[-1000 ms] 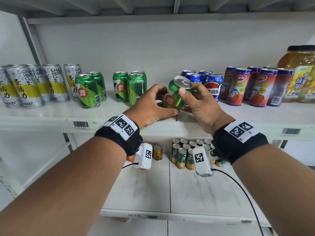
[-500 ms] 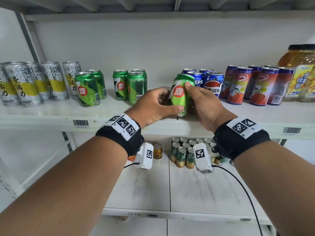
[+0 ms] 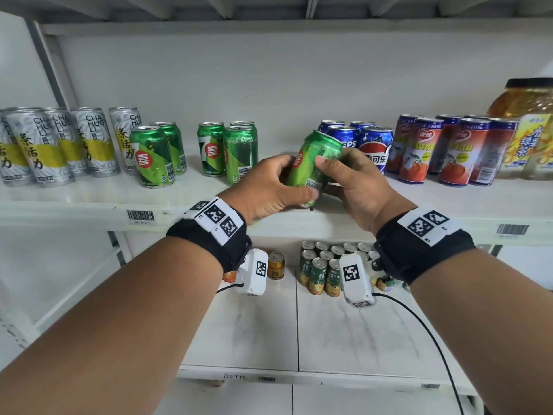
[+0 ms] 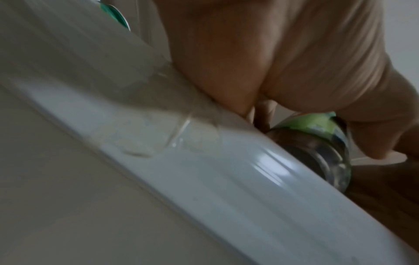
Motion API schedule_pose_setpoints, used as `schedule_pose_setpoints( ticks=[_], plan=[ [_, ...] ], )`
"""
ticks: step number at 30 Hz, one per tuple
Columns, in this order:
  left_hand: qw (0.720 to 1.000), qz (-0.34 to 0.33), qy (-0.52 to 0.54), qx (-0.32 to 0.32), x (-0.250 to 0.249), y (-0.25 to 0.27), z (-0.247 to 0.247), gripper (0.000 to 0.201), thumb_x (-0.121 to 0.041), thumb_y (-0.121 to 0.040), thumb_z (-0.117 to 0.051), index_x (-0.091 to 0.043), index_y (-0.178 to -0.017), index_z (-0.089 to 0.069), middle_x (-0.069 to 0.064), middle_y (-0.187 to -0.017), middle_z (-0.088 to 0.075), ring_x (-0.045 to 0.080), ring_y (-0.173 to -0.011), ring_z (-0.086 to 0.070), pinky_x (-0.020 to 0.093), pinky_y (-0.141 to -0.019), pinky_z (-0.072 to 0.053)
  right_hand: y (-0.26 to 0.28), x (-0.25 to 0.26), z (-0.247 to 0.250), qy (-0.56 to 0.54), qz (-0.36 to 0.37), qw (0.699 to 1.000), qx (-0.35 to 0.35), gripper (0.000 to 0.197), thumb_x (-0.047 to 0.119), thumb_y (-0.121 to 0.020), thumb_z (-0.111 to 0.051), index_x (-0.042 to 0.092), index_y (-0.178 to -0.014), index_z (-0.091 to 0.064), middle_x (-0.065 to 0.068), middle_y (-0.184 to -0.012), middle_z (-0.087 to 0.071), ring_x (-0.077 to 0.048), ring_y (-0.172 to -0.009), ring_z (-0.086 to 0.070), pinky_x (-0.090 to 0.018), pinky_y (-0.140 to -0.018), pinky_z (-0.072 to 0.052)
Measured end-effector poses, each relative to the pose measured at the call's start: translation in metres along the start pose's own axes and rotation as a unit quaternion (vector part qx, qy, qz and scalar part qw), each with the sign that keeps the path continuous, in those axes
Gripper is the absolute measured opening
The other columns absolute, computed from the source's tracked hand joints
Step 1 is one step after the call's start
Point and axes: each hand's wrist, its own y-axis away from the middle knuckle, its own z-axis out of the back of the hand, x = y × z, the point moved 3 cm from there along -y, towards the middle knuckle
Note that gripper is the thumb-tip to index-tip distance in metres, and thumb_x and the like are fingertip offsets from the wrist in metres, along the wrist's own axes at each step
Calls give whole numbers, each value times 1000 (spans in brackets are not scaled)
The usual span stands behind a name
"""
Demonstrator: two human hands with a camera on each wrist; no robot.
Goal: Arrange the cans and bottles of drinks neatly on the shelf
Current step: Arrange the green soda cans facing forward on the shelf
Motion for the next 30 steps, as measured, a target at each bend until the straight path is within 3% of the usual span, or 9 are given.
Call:
schedule_pose_setpoints(
  ticks=[5, 8, 12, 18, 20, 22, 25, 27, 30],
  plan=[
    [1000, 5, -7, -1, 1, -1, -2, 62, -19, -74, -98, -21, -128, -69, 1, -111, -81, 24, -109, -78, 49, -96, -64, 0, -1, 2, -21, 0, 1000, 18, 45, 17, -87, -82, 9, -124, -58, -11, -112, -77, -33, -101, -76, -44, -81, -62],
    [1000, -7, -19, -24, 1, 1, 0, 66, -23, -66, -101, -19, -125, -69, 3, -113, -81, 25, -110, -77, 50, -96, -64, 0, -1, 2, -3, 15, 1000, 23, 46, 21, -82, -82, 10, -123, -64, -11, -115, -75, -40, -112, -72, -55, -94, -57],
    [998, -20, -35, -54, -1, 1, 0, 77, -36, -54, -97, -24, -122, -62, 0, -117, -77, 16, -107, -76, 42, -97, -64, 1, 0, 1, 15, 18, 999, 29, 49, 18, -82, -79, 9, -128, -66, -8, -115, -76, -26, -104, -75, -40, -88, -60],
    [998, -11, -60, -21, -2, 2, -2, 77, -39, -63, -99, -24, -129, -62, 0, -119, -78, 20, -114, -75, 48, -101, -62, -1, -2, 0, 7, 0, 1000, 6, 56, 25, -83, -87, 5, -129, -61, -13, -119, -76, -32, -105, -77, -45, -84, -63],
    [996, -12, -87, -6, -4, 2, -3, 74, -39, -66, -102, -25, -129, -64, -5, -115, -80, 15, -110, -76, 41, -99, -63, -1, -1, -1, 5, -2, 1000, -5, 68, 31, -77, -90, 4, -131, -58, -13, -122, -75, -31, -108, -76, -49, -92, -62],
    [993, -19, -112, -12, -5, 2, -3, 70, -38, -69, -101, -27, -128, -65, -11, -110, -79, 9, -106, -76, 32, -95, -63, 0, 0, -1, -3, -9, 1000, -4, 72, 32, -74, -90, 6, -131, -56, -14, -124, -74, -31, -110, -75, -50, -93, -62],
    [997, -15, -74, -35, -2, -1, -1, 76, -35, -65, -100, -23, -130, -62, -3, -117, -78, 16, -112, -75, 41, -101, -61, -1, -1, 1, -21, -19, 1000, -1, 44, 17, -89, -81, 10, -125, -56, -15, -121, -73, -35, -107, -74, -50, -83, -64],
    [999, 3, -37, -33, 0, -1, 0, 84, -36, -63, -96, -19, -135, -56, 2, -124, -77, 19, -115, -75, 46, -103, -61, -1, 0, 3, -12, -16, 1000, -4, 23, 5, -96, -65, 12, -118, -59, -16, -114, -70, -37, -106, -70, -57, -91, -61],
    [1000, 14, -16, -16, 1, 0, -1, 75, -28, -71, -91, -16, -135, -54, 0, -119, -80, 18, -112, -77, 44, -100, -62, 0, -1, 3, 9, -13, 1000, -6, 22, 2, -97, -58, 10, -117, -59, -20, -114, -67, -40, -108, -68, -63, -97, -57]
  ],
)
